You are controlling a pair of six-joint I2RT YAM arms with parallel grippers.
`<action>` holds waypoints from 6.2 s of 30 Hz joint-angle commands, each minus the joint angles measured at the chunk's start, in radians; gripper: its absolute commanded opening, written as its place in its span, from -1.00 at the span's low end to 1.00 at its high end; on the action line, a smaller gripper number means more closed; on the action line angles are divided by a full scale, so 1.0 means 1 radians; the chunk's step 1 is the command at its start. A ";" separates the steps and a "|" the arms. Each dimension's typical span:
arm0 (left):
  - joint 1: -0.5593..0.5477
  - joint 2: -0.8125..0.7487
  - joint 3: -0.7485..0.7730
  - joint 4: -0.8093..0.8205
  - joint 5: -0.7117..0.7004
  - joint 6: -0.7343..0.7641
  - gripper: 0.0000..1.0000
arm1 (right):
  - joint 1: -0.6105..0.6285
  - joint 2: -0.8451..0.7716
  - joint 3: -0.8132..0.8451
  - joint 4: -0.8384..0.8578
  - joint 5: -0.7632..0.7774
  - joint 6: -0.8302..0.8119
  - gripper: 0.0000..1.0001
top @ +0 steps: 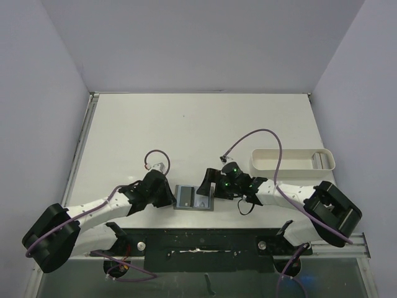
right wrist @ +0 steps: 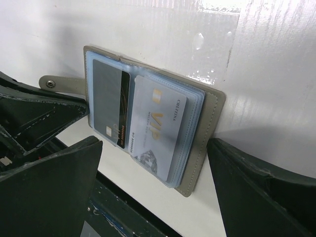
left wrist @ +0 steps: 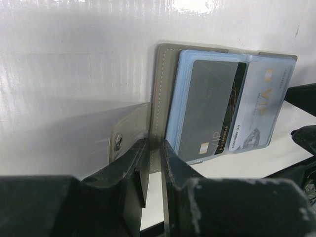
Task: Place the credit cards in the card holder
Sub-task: Close the card holder at the center of the board.
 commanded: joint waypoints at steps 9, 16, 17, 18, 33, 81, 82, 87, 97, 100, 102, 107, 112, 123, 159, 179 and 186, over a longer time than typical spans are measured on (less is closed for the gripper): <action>-0.017 0.019 -0.035 0.193 0.080 -0.061 -0.73 | 0.001 -0.093 0.006 0.201 -0.123 0.064 0.81; -0.035 0.053 -0.034 0.243 0.092 -0.087 -0.73 | 0.001 -0.124 0.012 0.206 -0.138 0.074 0.80; -0.036 0.056 -0.035 0.249 0.094 -0.089 -0.74 | 0.002 -0.127 0.011 0.206 -0.139 0.074 0.80; -0.038 0.059 -0.036 0.255 0.095 -0.091 -0.74 | 0.002 -0.131 0.010 0.206 -0.141 0.075 0.80; -0.045 0.065 -0.005 0.269 0.089 -0.108 -0.67 | 0.009 -0.029 0.025 0.332 -0.222 0.123 0.78; 0.170 -0.073 -0.029 0.200 0.193 -0.079 -0.61 | 0.025 0.084 0.341 -0.351 -0.008 -0.470 -0.01; 0.170 -0.065 -0.030 0.208 0.196 -0.079 -0.61 | 0.025 0.081 0.338 -0.354 -0.005 -0.474 -0.04; 0.170 -0.026 -0.027 0.251 0.221 -0.077 -0.62 | 0.025 0.080 0.289 -0.247 -0.064 -0.483 -0.21; 0.168 0.061 -0.040 0.366 0.285 -0.073 -0.64 | 0.028 0.203 0.291 -0.161 -0.108 -0.436 -0.37; 0.168 0.078 -0.042 0.384 0.288 -0.073 -0.65 | 0.030 0.232 0.287 -0.155 -0.097 -0.418 -0.42; 0.167 0.087 -0.044 0.401 0.293 -0.074 -0.65 | 0.037 0.250 0.292 -0.171 -0.082 -0.413 -0.43; 0.165 0.116 -0.052 0.453 0.322 -0.081 -0.66 | 0.067 0.280 0.317 -0.222 -0.032 -0.416 -0.43; 0.154 0.136 -0.049 0.485 0.330 -0.086 -0.66 | 0.080 0.288 0.326 -0.249 0.013 -0.412 -0.45; 0.149 0.124 -0.046 0.457 0.299 -0.101 -0.66 | 0.075 0.193 0.287 -0.128 -0.026 -0.283 -0.54; 0.130 0.147 -0.033 0.421 0.269 -0.095 -0.66 | -0.004 0.138 0.020 0.428 -0.188 0.055 -0.49; 0.119 0.144 -0.025 0.410 0.262 -0.096 -0.66 | 0.015 0.218 0.069 0.347 -0.204 0.031 -0.54; 0.117 0.146 -0.025 0.412 0.262 -0.096 -0.66 | 0.024 0.232 0.081 0.332 -0.205 0.021 -0.65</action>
